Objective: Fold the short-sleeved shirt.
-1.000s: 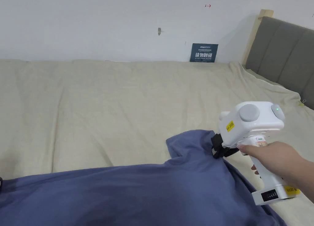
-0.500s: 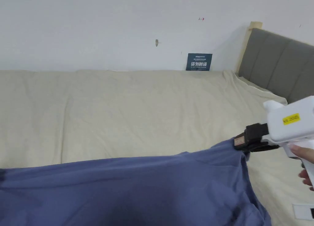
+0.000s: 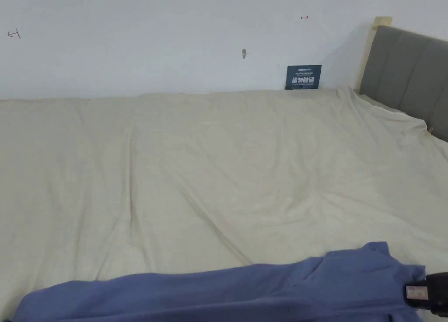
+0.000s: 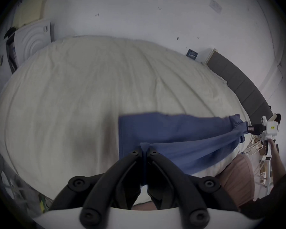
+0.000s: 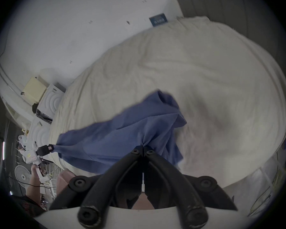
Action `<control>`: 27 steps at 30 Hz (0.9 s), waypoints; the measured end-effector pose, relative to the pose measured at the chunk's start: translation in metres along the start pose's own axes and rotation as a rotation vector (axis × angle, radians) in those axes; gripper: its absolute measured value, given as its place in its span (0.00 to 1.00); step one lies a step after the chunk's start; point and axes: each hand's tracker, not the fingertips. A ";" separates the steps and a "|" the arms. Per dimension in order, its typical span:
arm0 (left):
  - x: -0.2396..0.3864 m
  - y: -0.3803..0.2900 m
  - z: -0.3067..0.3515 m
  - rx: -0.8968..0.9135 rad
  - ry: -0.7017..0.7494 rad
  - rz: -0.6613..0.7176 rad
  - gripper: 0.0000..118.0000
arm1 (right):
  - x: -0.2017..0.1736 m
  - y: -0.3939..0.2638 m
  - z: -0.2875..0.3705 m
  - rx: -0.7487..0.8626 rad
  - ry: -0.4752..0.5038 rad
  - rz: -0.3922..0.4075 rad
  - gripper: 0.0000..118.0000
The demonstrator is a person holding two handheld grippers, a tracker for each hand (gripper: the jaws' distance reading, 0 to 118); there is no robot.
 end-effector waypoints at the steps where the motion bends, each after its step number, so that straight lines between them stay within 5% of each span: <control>1: -0.003 -0.006 -0.007 -0.022 -0.005 0.023 0.04 | 0.004 -0.007 -0.008 -0.017 -0.032 0.013 0.00; 7: -0.012 -0.021 -0.033 -0.073 0.014 0.092 0.06 | 0.001 -0.021 -0.036 -0.012 -0.084 0.055 0.01; 8: -0.010 -0.020 -0.032 -0.060 0.024 0.087 0.10 | -0.002 -0.018 -0.036 -0.008 -0.093 0.054 0.08; 10: -0.008 -0.018 -0.028 -0.034 0.044 0.074 0.39 | -0.002 -0.015 -0.033 -0.011 -0.084 0.048 0.30; 12: -0.003 -0.017 -0.022 -0.003 0.033 0.105 0.88 | -0.004 -0.014 -0.030 -0.027 -0.038 -0.092 0.48; 13: 0.001 -0.016 -0.019 0.007 0.068 0.097 1.00 | -0.007 -0.015 -0.026 -0.006 -0.031 -0.133 0.54; 15: 0.009 -0.017 -0.006 0.059 0.095 0.095 1.00 | -0.020 -0.014 -0.017 0.083 -0.080 -0.106 0.67; 17: 0.019 -0.012 0.012 0.109 0.084 0.093 1.00 | -0.041 -0.014 0.001 0.174 -0.101 -0.005 0.68; 25: 0.087 0.002 0.096 0.433 0.046 -0.069 0.99 | -0.144 -0.022 0.086 0.466 0.142 0.164 0.68; 27: 0.103 0.003 0.113 0.498 0.018 -0.102 0.89 | -0.163 -0.032 0.097 0.558 0.165 0.207 0.67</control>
